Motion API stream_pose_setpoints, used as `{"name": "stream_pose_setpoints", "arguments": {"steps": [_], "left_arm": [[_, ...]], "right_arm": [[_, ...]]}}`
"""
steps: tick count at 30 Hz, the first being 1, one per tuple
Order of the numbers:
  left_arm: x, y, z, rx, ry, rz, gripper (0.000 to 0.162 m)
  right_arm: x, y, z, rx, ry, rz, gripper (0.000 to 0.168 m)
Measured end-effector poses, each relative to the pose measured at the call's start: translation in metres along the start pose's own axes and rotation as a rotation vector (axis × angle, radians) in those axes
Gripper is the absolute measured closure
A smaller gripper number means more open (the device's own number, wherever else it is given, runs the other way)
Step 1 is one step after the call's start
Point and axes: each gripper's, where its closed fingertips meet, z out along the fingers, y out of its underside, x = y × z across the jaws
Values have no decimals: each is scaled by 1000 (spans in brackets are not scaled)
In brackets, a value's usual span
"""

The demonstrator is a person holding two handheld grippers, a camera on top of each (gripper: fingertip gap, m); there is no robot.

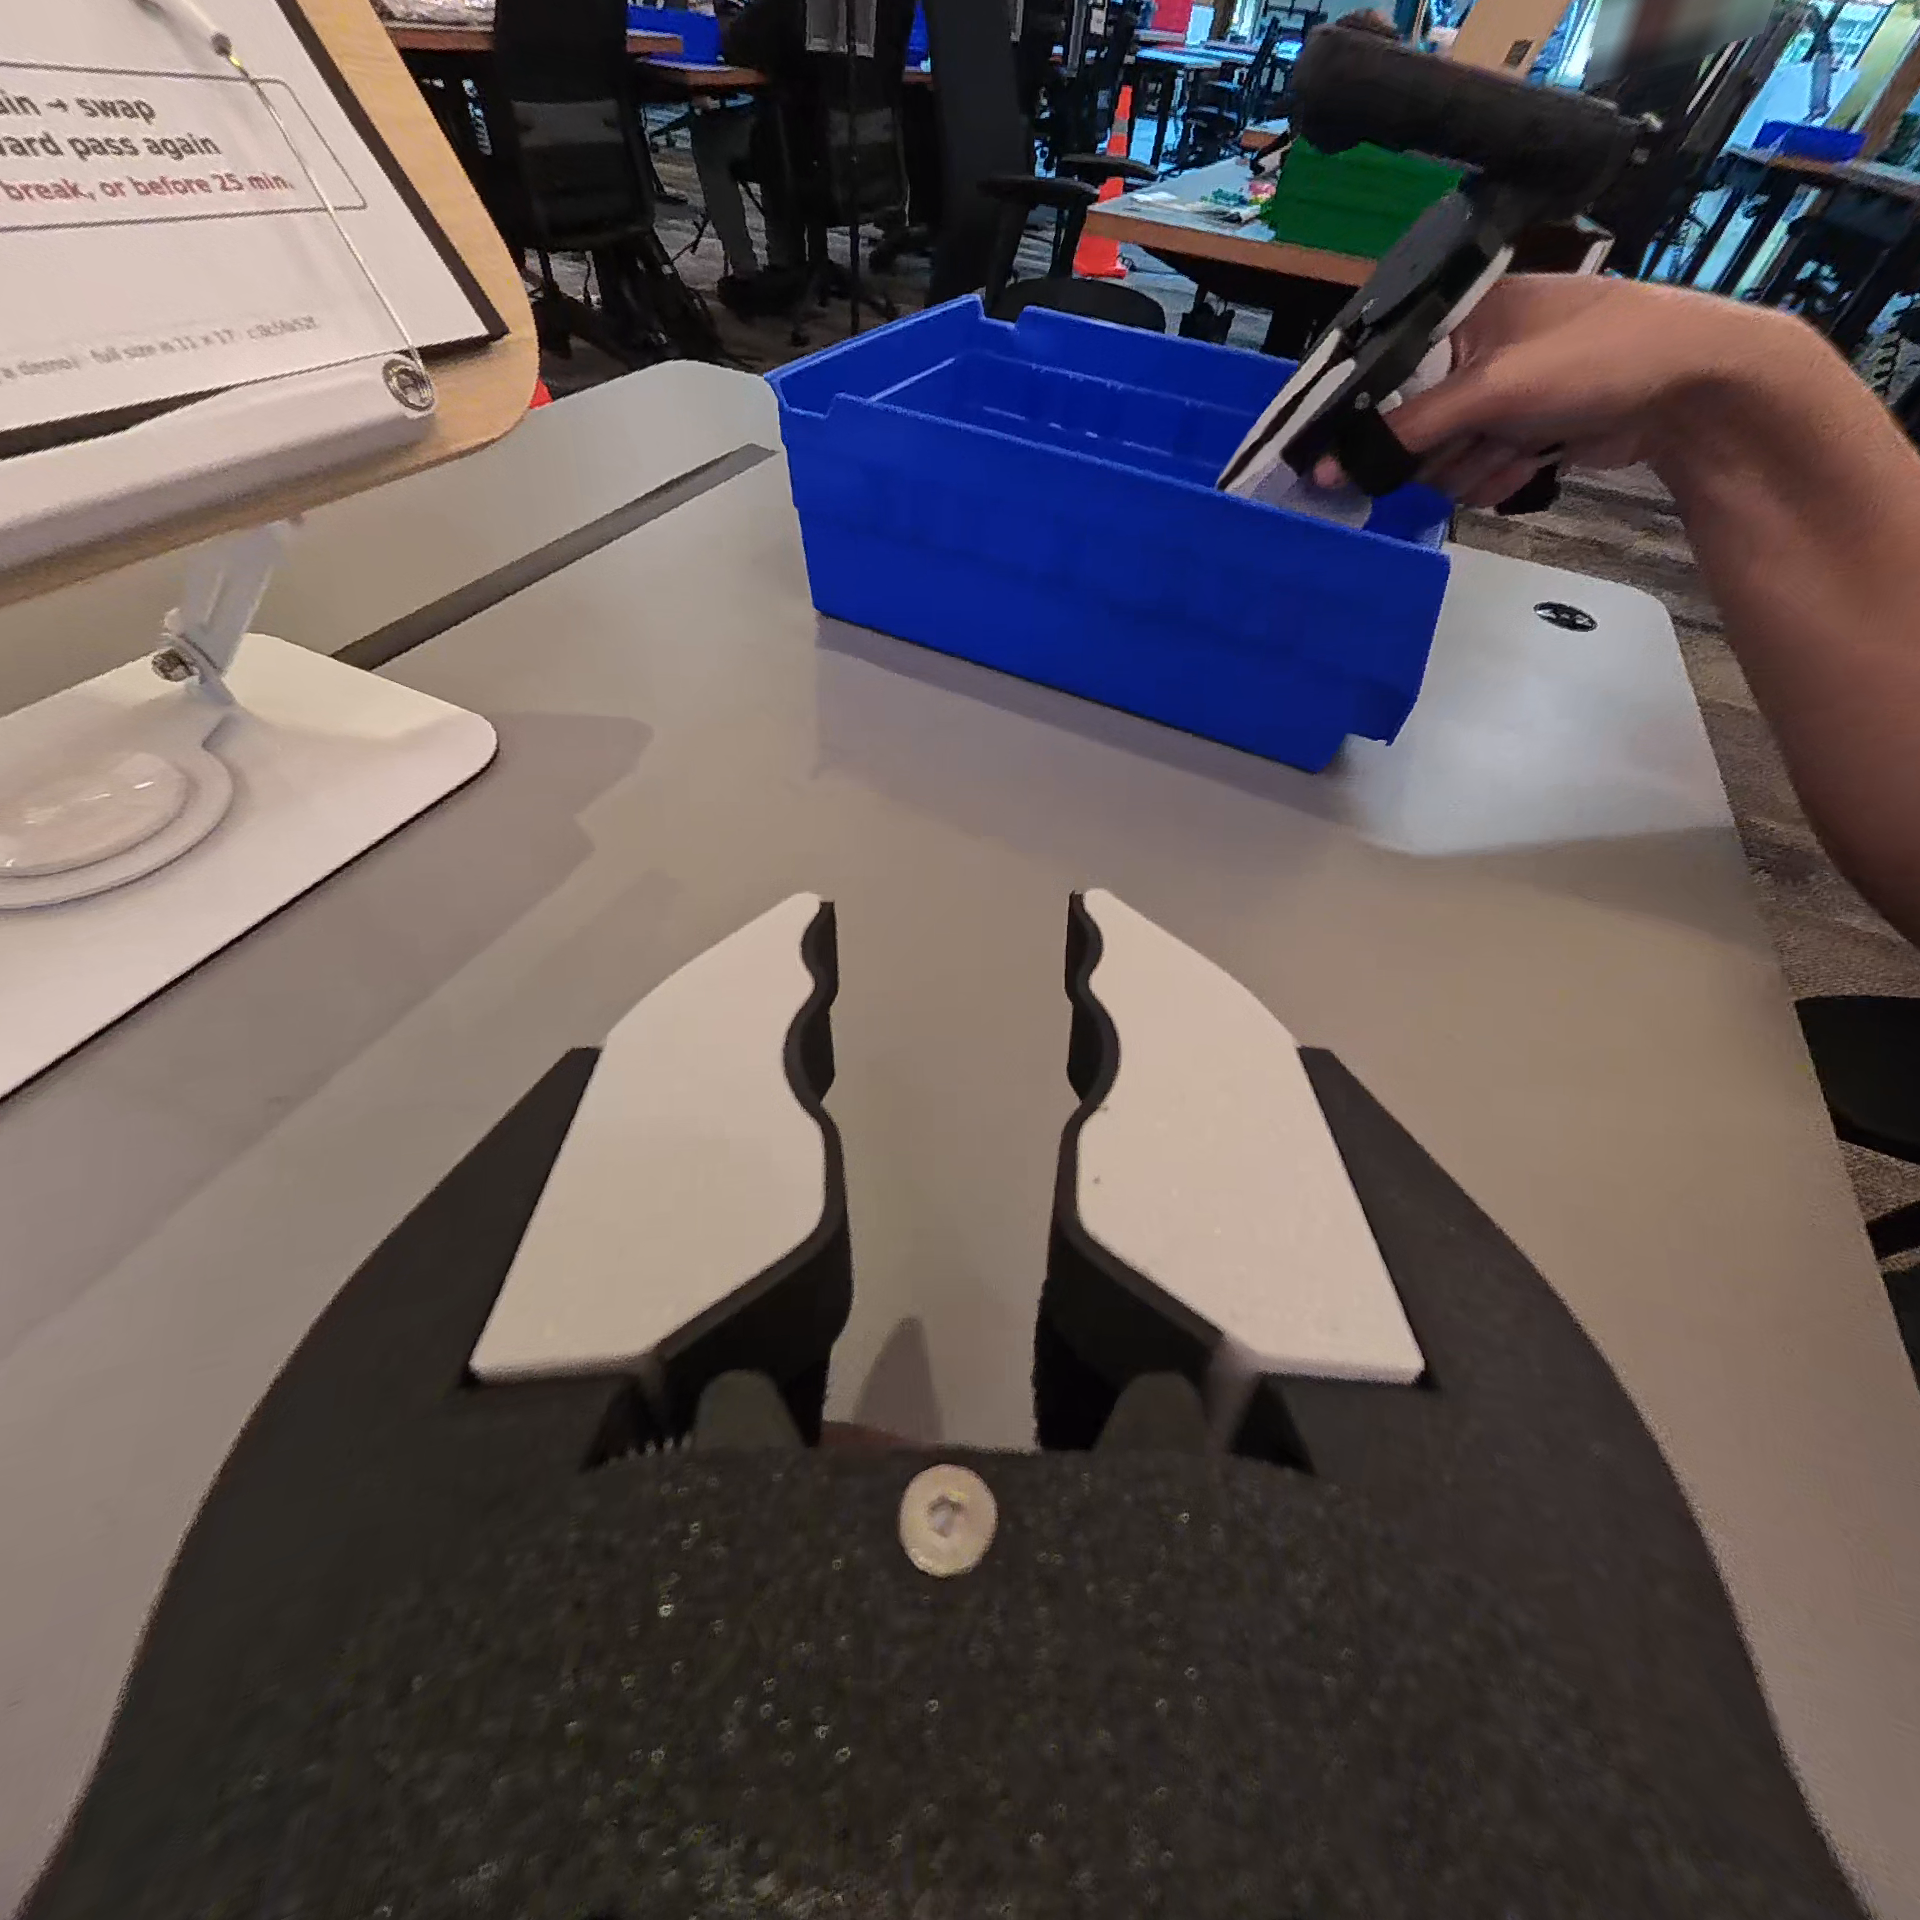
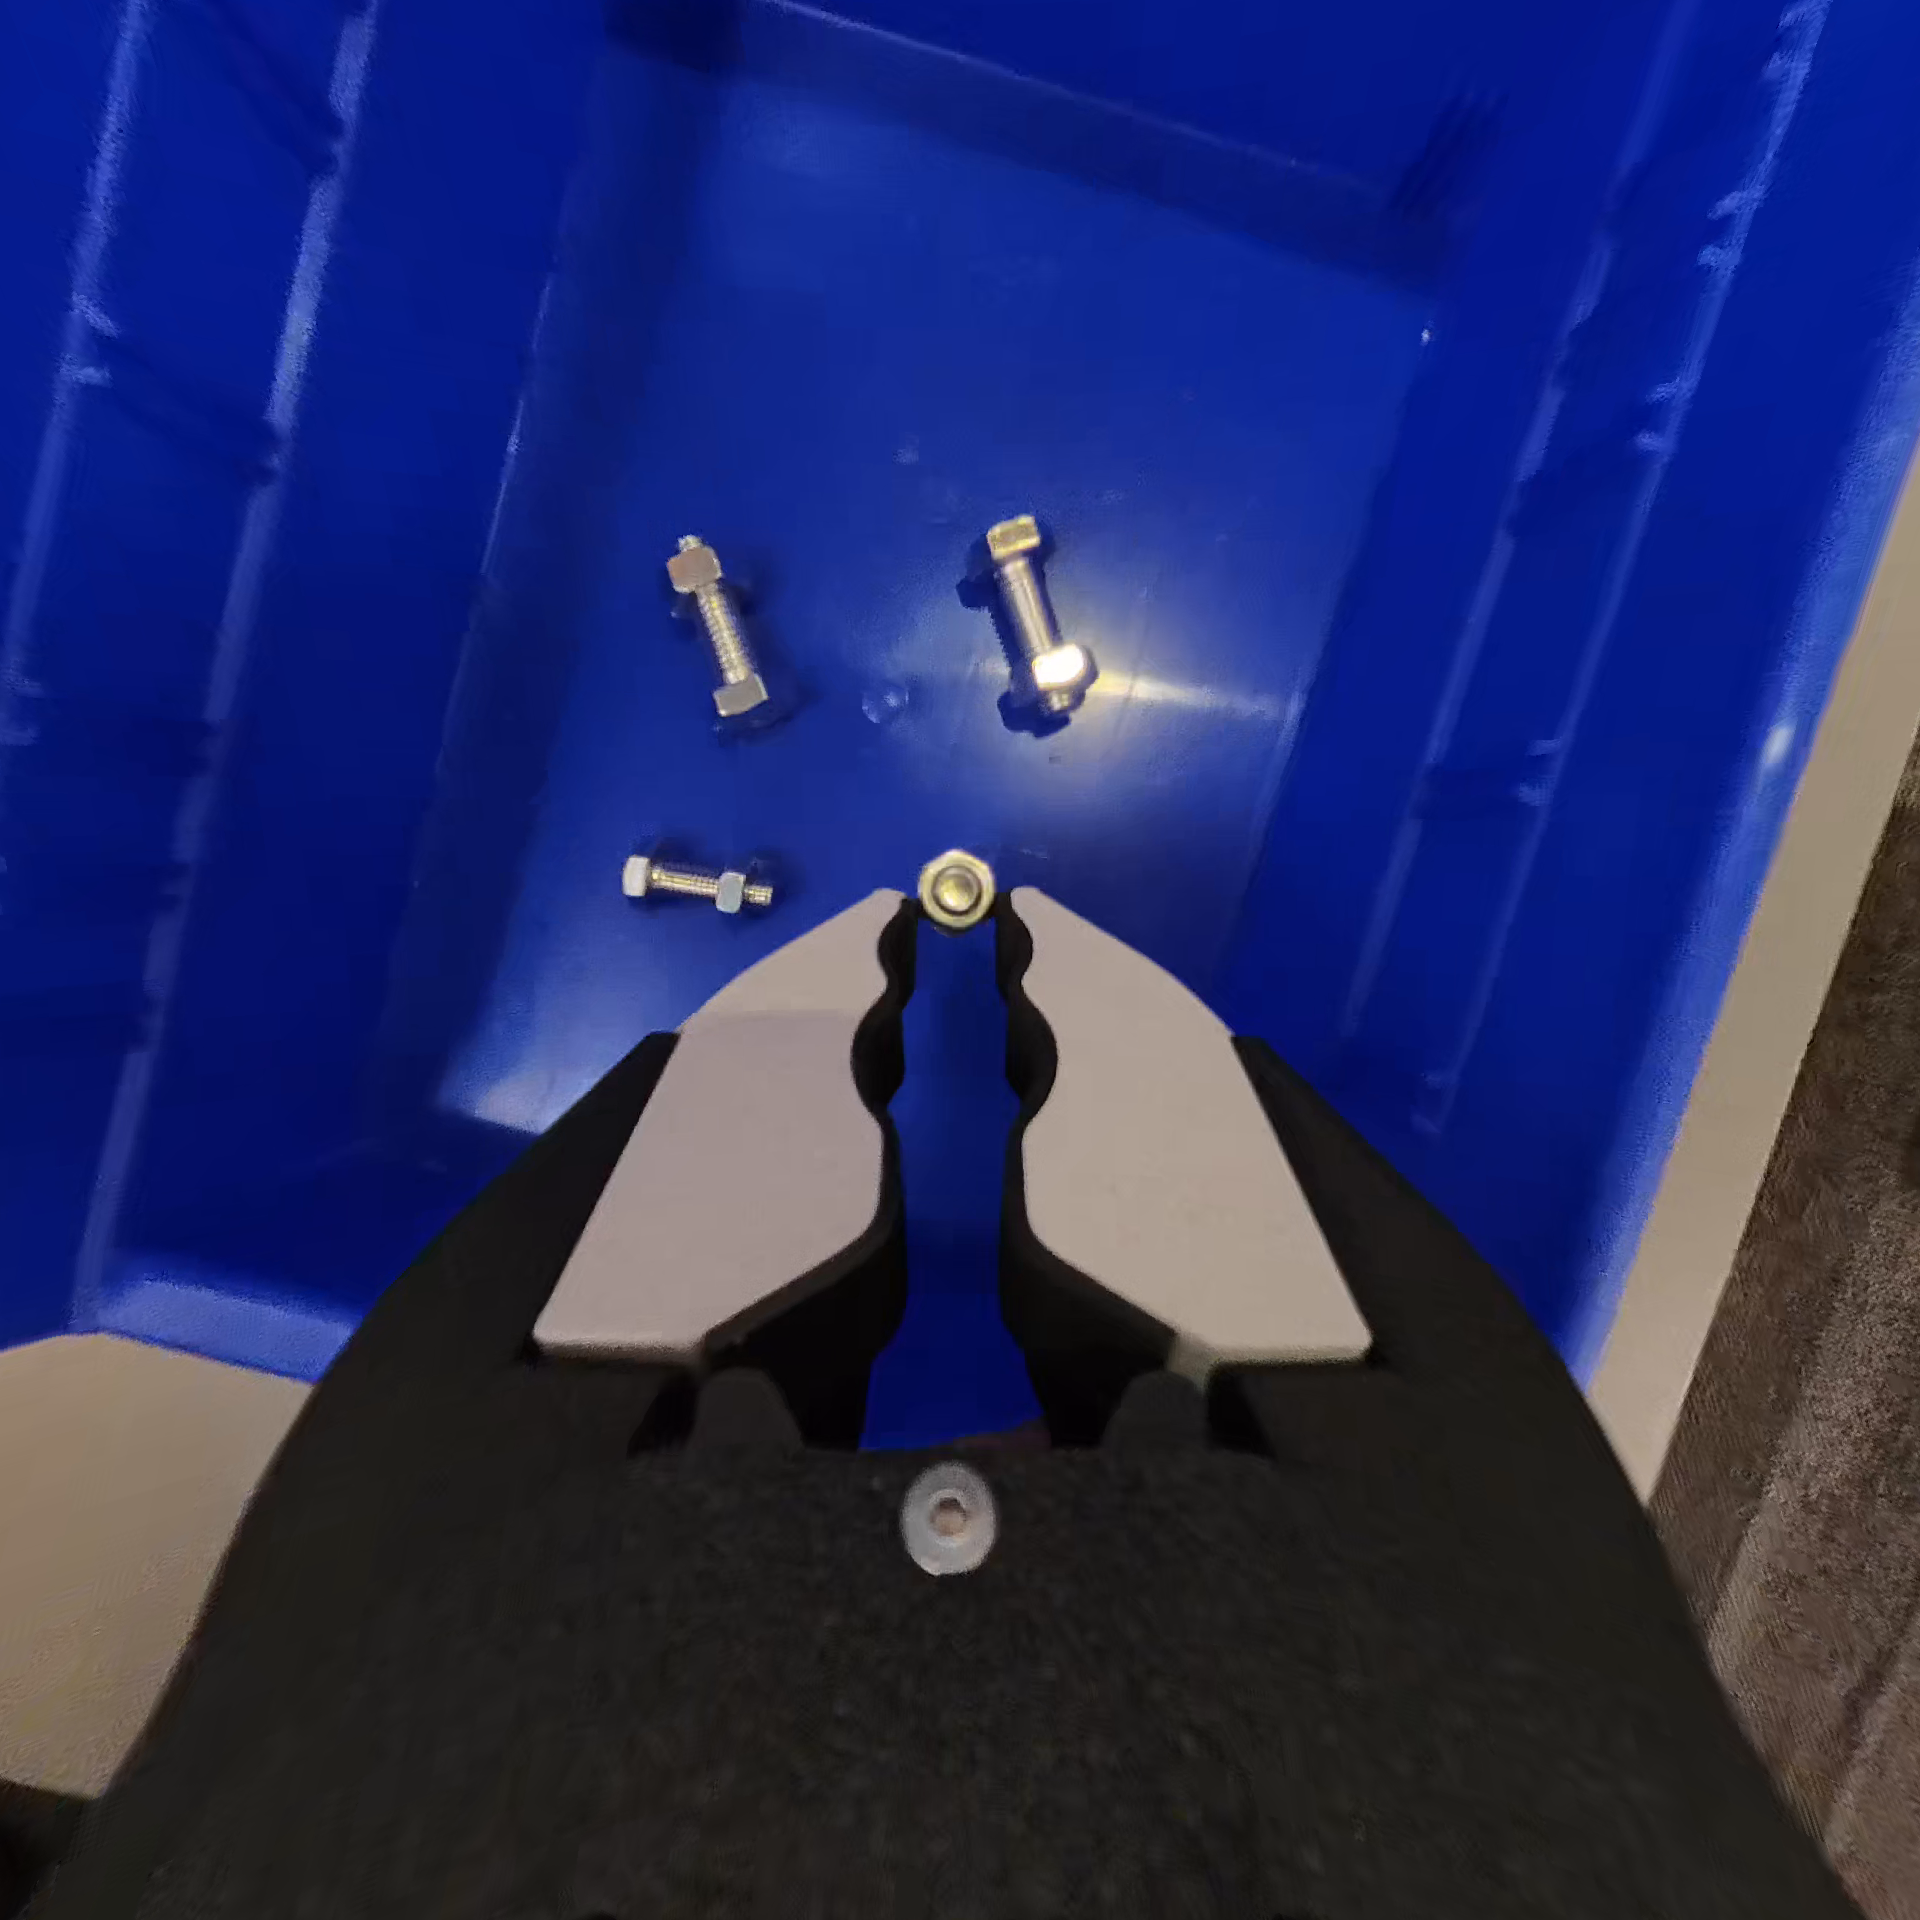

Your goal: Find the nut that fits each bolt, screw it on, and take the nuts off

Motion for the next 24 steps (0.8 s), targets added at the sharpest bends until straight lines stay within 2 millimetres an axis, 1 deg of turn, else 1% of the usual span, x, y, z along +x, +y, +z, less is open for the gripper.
{"name": "stream_pose_setpoints", "arguments": {"steps": [2,4,6,8,9,10,11,12,13,14,15,16,17,18,19,20,21,22,24], "left_arm": [[0,2,-1,-13,2,-6,121],[1,3,-1,-28,14,-19,121],[0,4,-2,-38,8,-19,121],[-1,6,-2,-50,2,-9,121],[-1,7,-3,-56,-6,1,121],[-2,7,-3,-61,-14,14,121],[-1,8,-3,-63,-20,26,120],[-1,8,-3,-61,-23,37,120],[0,7,-2,-55,-27,39,120],[-1,7,-1,-47,-34,27,121],[0,8,-1,-47,-36,0,121],[1,8,-1,-54,-35,-30,120],[2,5,-4,-52,-44,-55,120],[3,1,-9,-41,-62,-70,120],[3,-3,-15,-30,-91,-80,120],[2,-6,-22,-20,-133,-91,120],[0,-8,-31,-6,-181,-110,120],[-1,-9,-40,13,-227,-144,121],[4,-4,-55,36,-273,-222,121]], "right_arm": [[6,7,7,-57,52,-3,153],[13,9,12,-80,105,-2,147],[17,2,14,-47,128,21,141],[15,-6,8,-12,118,39,135],[16,-12,-1,14,134,43,133],[20,-20,-17,59,174,48,133],[19,-31,-36,122,202,46,133],[12,-46,-58,209,212,41,133],[0,-62,-81,313,202,26,134],[-19,-78,-103,422,166,-3,136],[-44,-93,-121,525,105,-35,137],[-74,-105,-133,613,15,-65,137],[-111,-113,-140,674,-110,-113,136],[-152,-117,-143,715,-264,-169,137],[-191,-121,-143,757,-415,-207,139],[-224,-122,-138,782,-540,-226,138],[-251,-122,-127,794,-630,-215,137],[-273,-120,-114,813,-698,-178,136],[-311,-113,-88,856,-833,-91,139]]}}
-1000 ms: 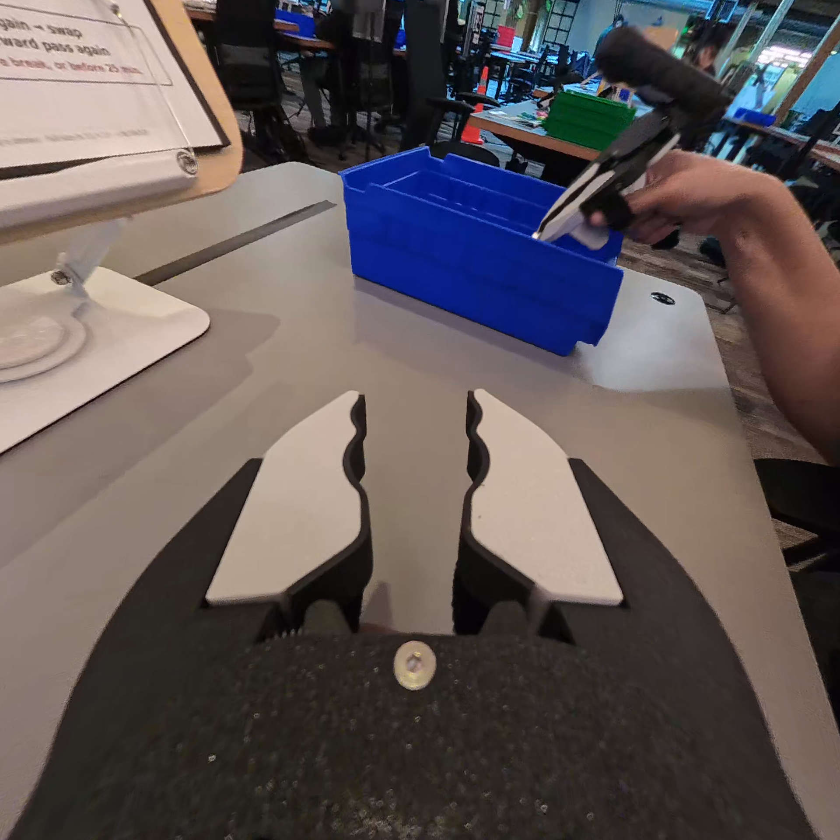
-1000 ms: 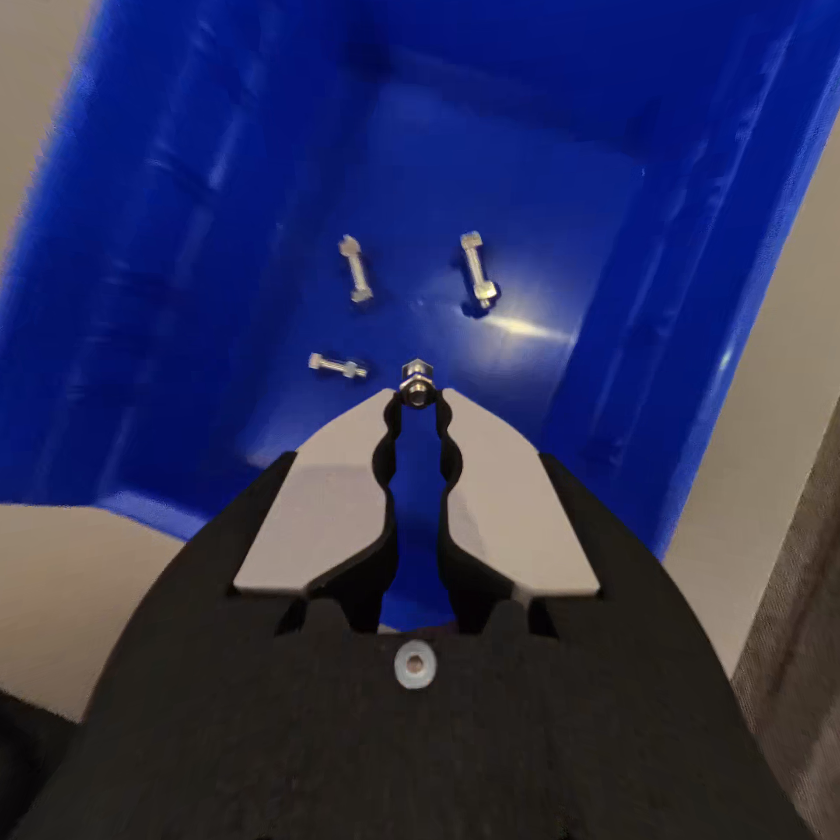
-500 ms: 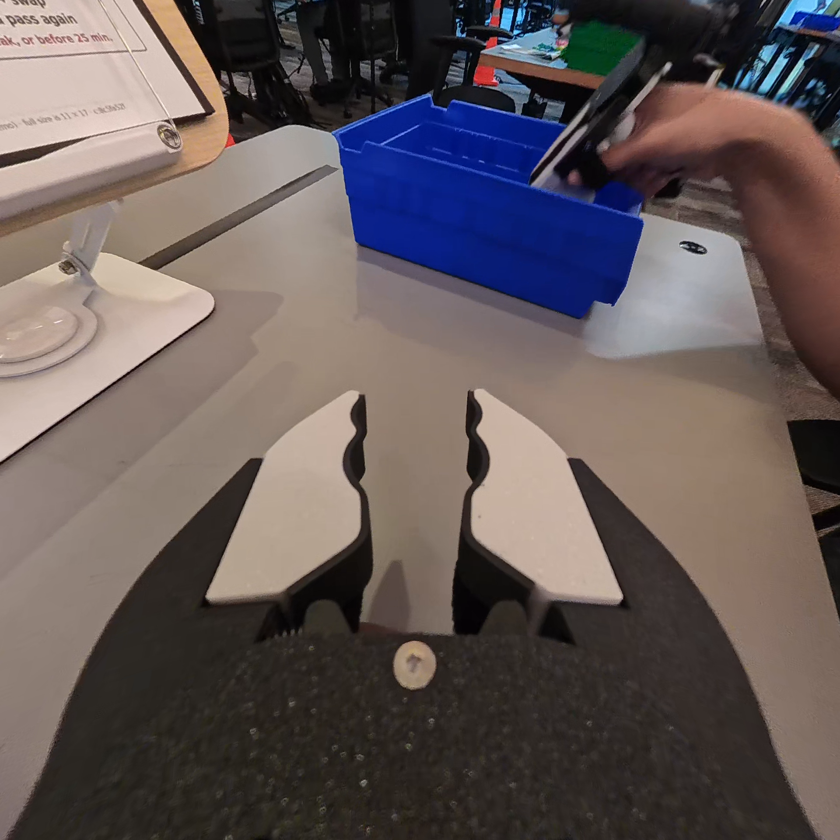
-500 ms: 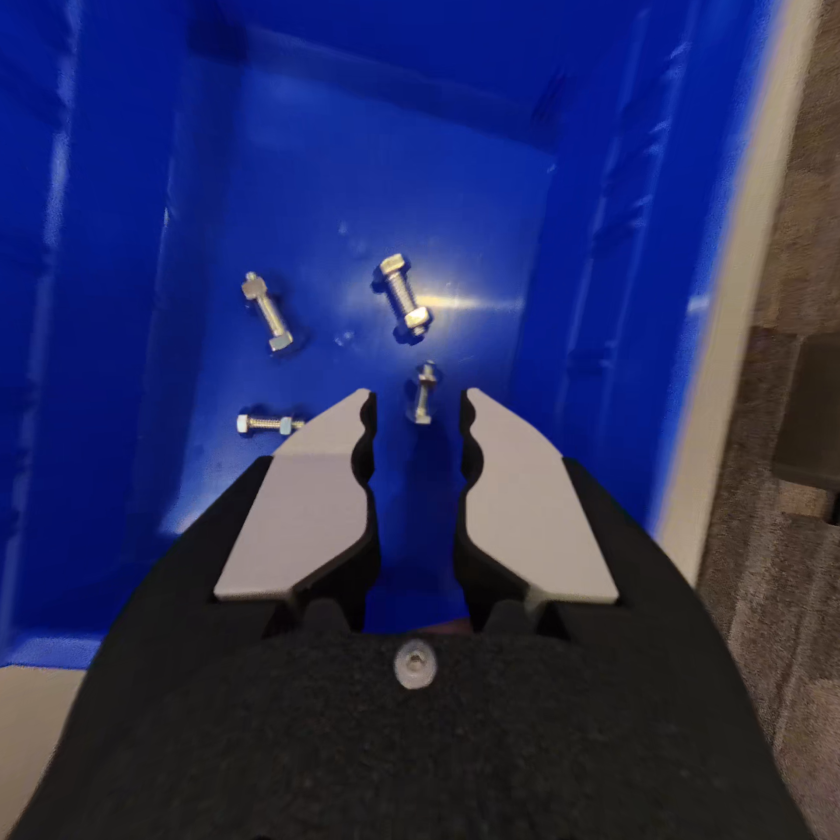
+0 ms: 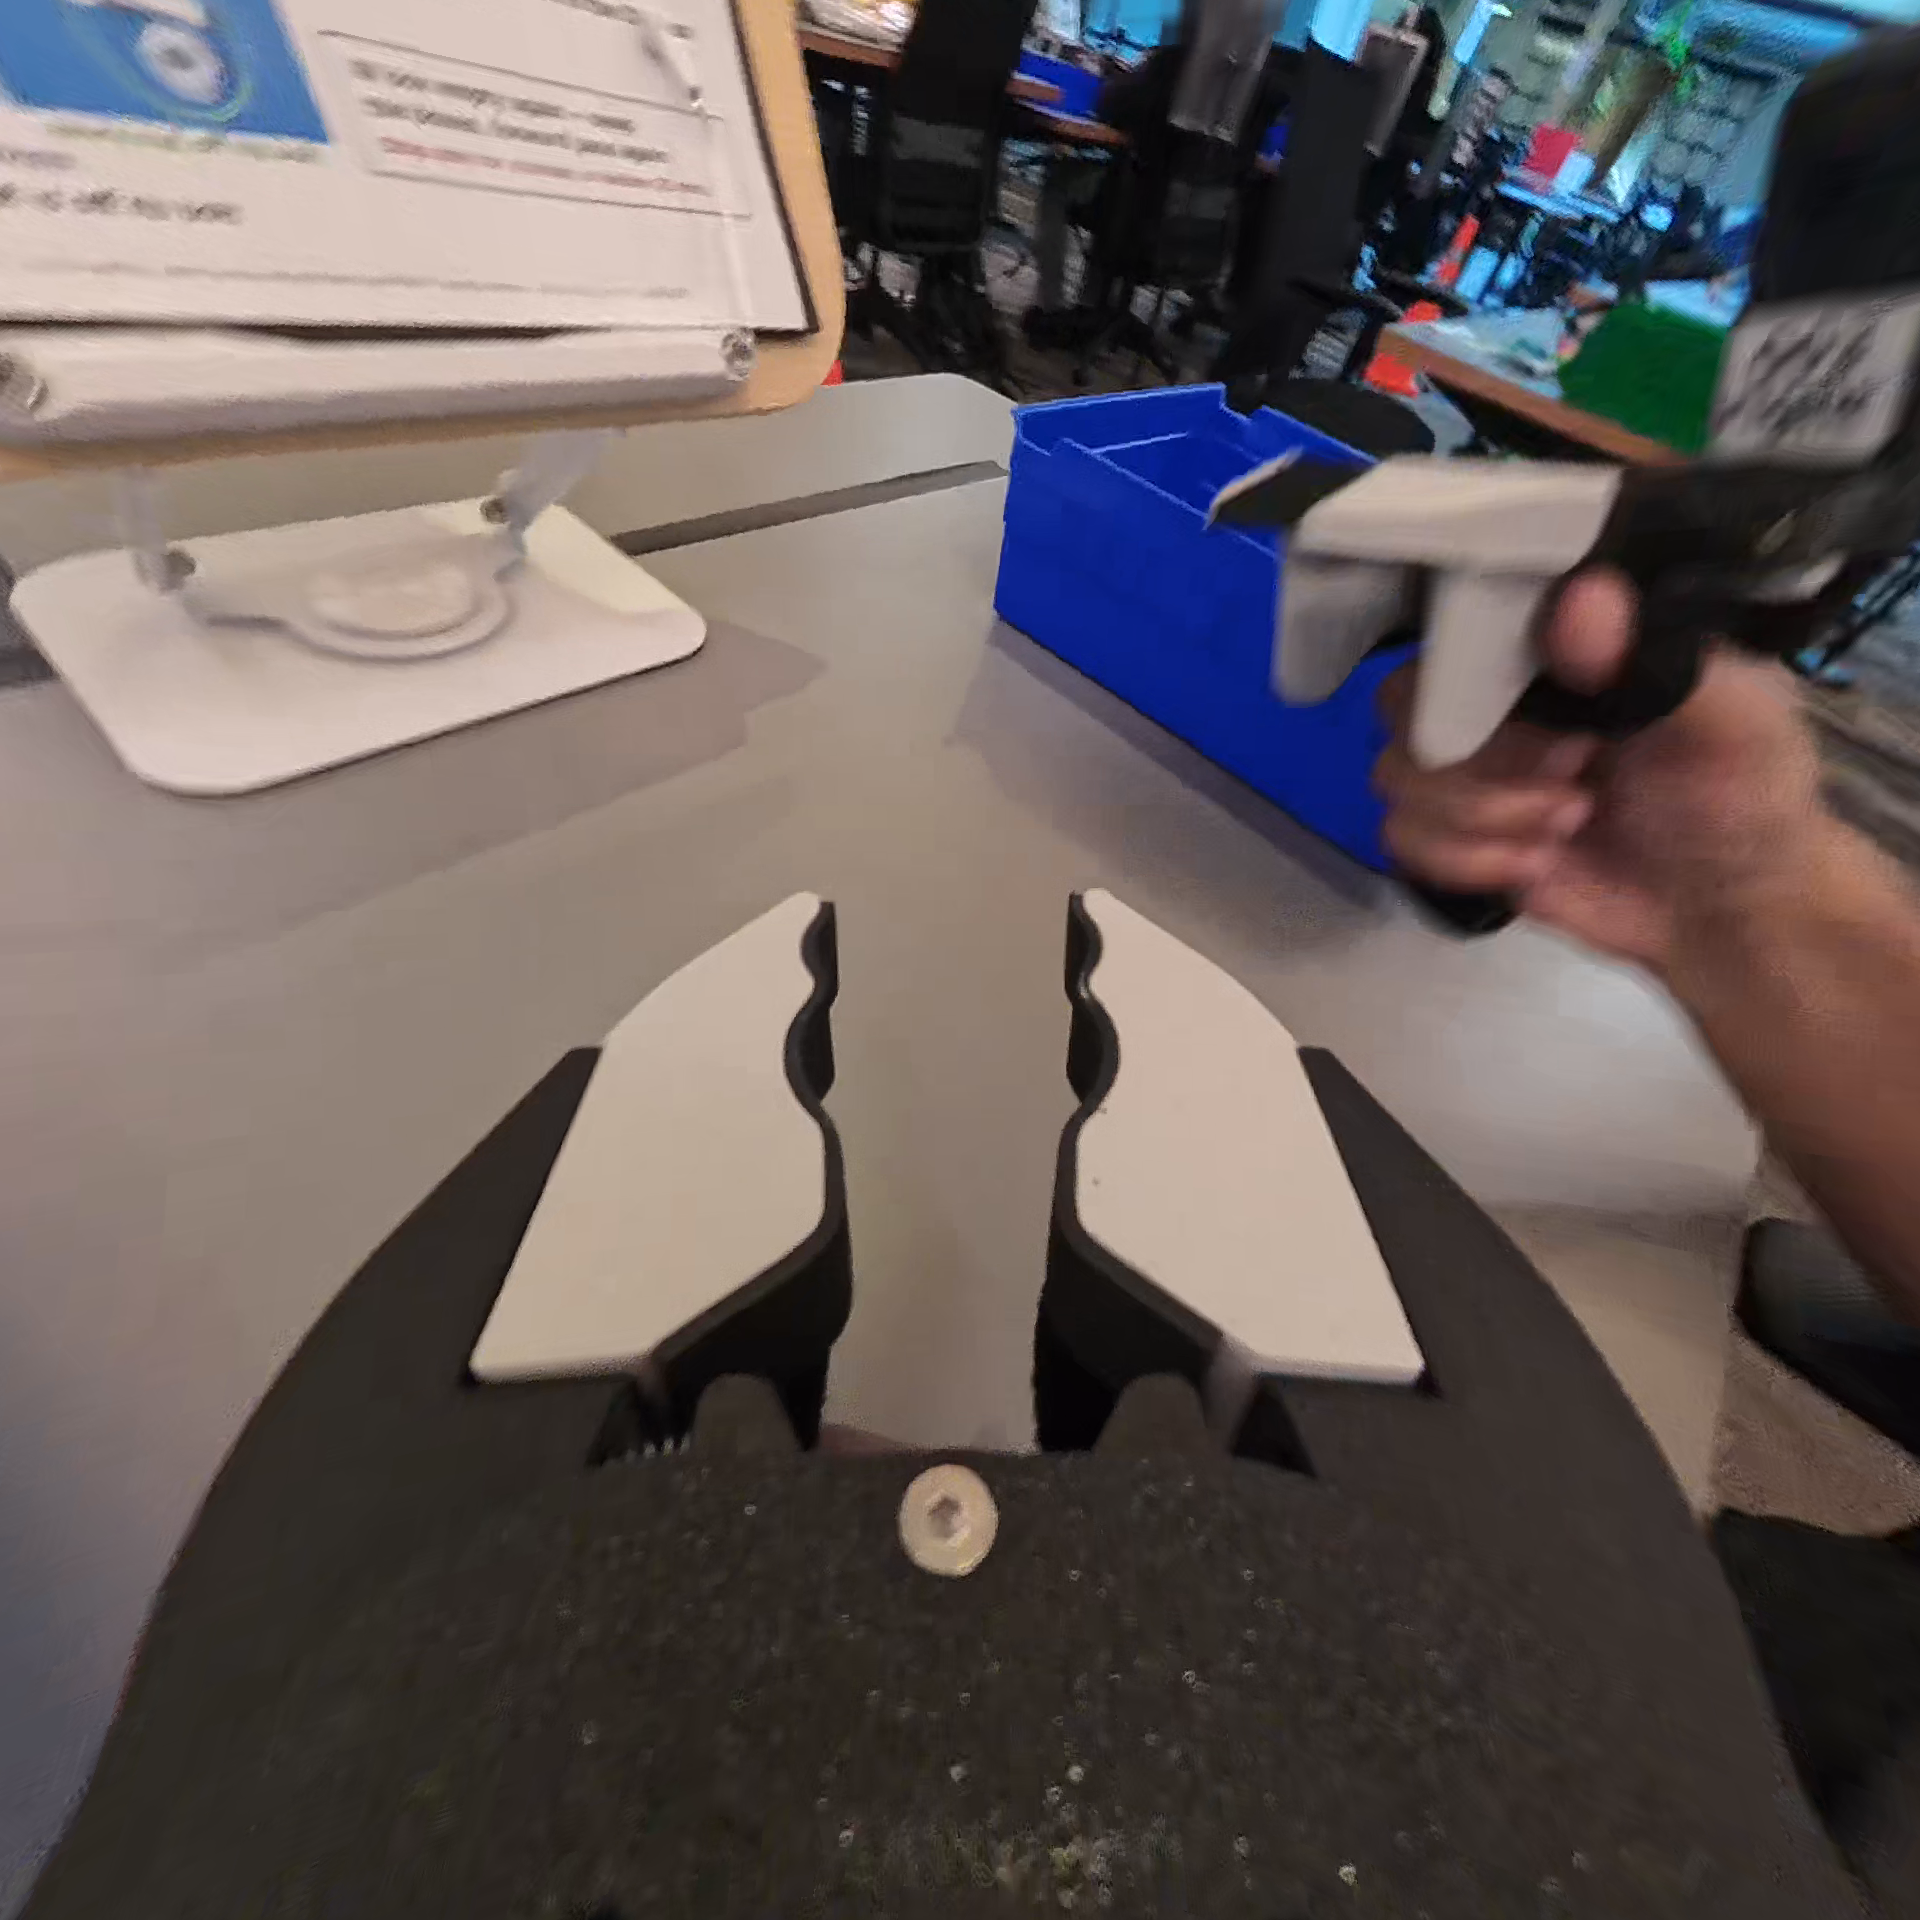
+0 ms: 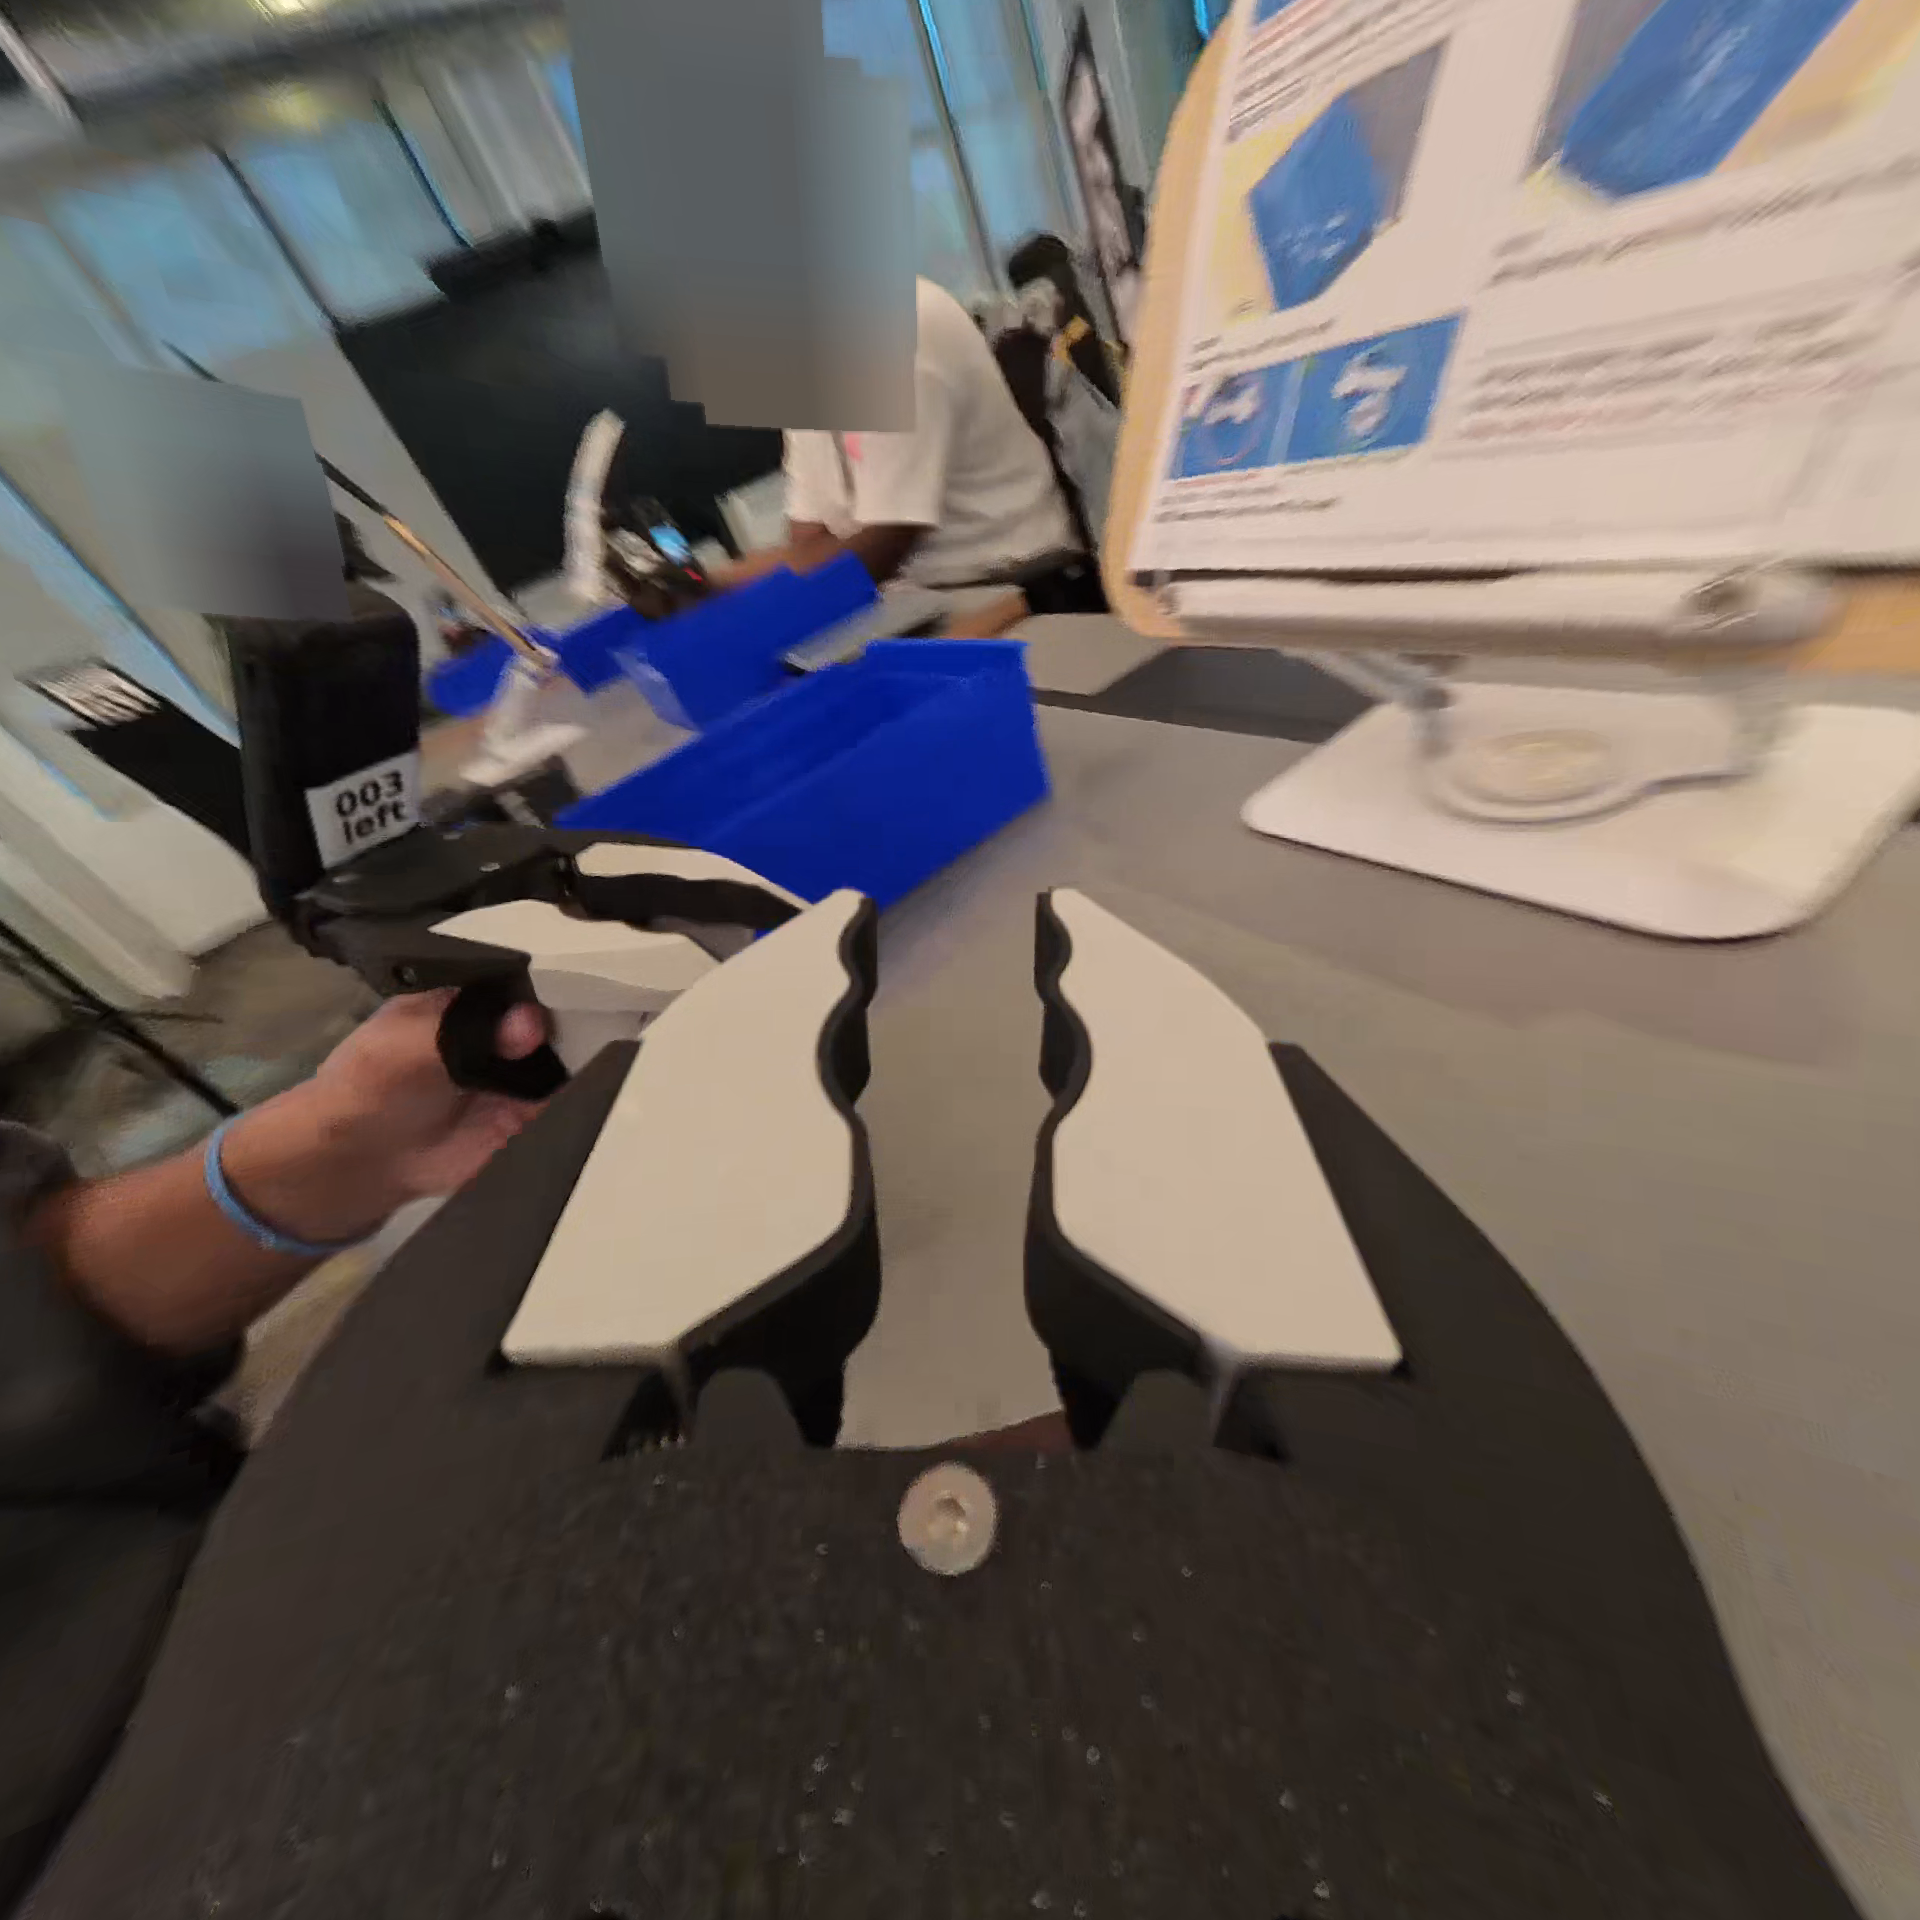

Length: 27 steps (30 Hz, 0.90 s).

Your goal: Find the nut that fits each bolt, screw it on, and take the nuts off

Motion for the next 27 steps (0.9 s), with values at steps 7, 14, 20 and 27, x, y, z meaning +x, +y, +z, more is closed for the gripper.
{"name": "stream_pose_setpoints", "arguments": {"steps": [7,14,20,27], "left_arm": [[7,42,-34,-30,-71,-54,121],[20,50,-46,-62,-16,-62,123],[2,-8,-94,-55,-51,47,121],[-172,-53,-158,-236,-431,27,117]], "right_arm": [[-10,51,21,8,38,-143,145],[-4,51,15,39,56,-157,150],[-11,58,21,5,46,-199,152],[-17,62,24,-17,33,-225,154]]}}
